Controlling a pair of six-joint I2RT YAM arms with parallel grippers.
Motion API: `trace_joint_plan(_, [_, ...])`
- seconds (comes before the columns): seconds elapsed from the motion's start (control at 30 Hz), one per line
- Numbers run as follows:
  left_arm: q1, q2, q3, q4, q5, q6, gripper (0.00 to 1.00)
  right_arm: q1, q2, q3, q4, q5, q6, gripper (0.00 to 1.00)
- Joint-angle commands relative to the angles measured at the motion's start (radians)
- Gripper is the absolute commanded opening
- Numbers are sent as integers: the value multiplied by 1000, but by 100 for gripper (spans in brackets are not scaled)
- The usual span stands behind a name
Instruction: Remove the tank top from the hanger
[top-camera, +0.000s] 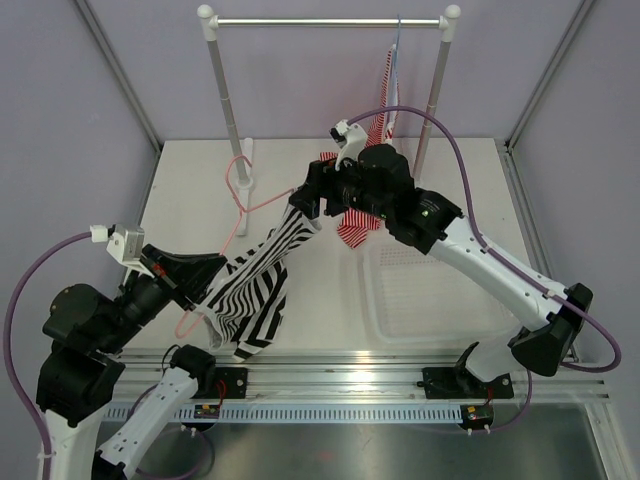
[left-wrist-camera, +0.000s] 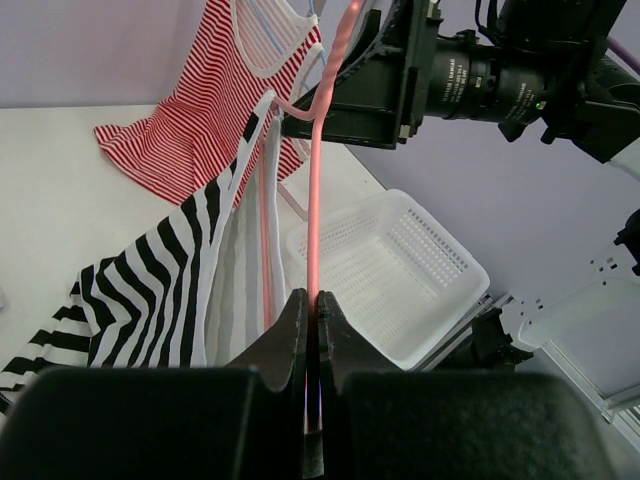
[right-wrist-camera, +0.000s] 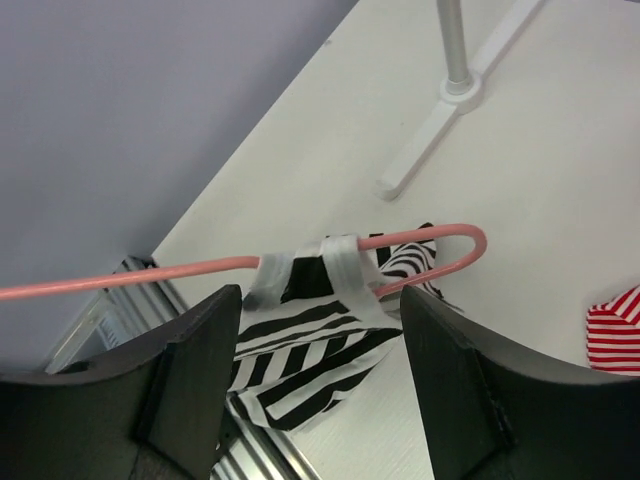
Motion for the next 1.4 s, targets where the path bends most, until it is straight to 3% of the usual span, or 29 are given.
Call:
trace_joint_plan(0.0, [0,-13,1,73,42,-9,0,11,5,31,73,117,-51,71])
trace_joint_plan(0.17, [0,-16,1,64,45,-9,0,12,19,34,82,120,-66,38])
trace_joint_plan(0.23, [0,-18,4,61,45,-7,0,12,21,31,87,120,-68,31])
trace_joint_plan(0.27, [0,-18,6,62,44,-3,0,12,18,31,84,123,-71,17])
trace_joint_plan(0.33, [0,-14,11,46,25,5,0,12,16,29,82,143,-72,1])
trace_joint_plan(0.5, [-1,-10,15,26,14,27,0,12,13,34,62,184,-91,0])
trace_joint_plan(0.83, [0,-4,34,-45,-5,85,0,12,59,127,-77,471,-144,0])
trace_joint_plan(1.13, [0,-41,26,-22,-4,82,0,6,109,140,-136,542,-166,0])
trace_joint_plan(1.37, [0,-59,43,-2,4,83,0,-38,105,137,-148,502,-134,0])
